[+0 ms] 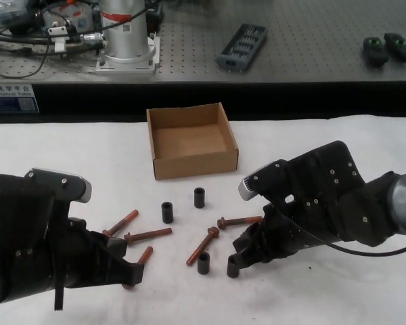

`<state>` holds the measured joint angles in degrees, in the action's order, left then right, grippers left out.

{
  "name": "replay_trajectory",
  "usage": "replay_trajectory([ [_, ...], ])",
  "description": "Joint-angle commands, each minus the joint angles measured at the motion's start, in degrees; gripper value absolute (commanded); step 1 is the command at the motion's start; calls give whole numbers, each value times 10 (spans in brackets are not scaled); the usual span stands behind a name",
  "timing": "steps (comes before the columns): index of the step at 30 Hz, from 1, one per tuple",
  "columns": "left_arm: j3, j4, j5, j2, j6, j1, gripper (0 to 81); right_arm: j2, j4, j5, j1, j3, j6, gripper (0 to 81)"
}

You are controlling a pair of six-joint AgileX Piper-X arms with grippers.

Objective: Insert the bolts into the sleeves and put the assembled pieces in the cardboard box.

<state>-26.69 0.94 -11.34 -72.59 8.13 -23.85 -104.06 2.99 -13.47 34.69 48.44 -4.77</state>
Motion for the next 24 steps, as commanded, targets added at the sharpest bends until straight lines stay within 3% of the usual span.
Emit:
replay_trajectory([
  [1,-5,-6,4,0,-8,-2,6,-2,1,1,1,7,-4,150],
  [6,-5,-6,4,0,-8,-2,6,-3,1,2,1,7,-4,19],
  [7,-5,-6,4,0,-8,-2,6,-3,1,2,1,7,-4,56],
  [15,-5,-6,4,0,-8,-2,6,13,40,-4,1,5,-13,56],
  [24,-39,82,4,0,-17,-2,6,195,138,-4,9,-20,18,56],
])
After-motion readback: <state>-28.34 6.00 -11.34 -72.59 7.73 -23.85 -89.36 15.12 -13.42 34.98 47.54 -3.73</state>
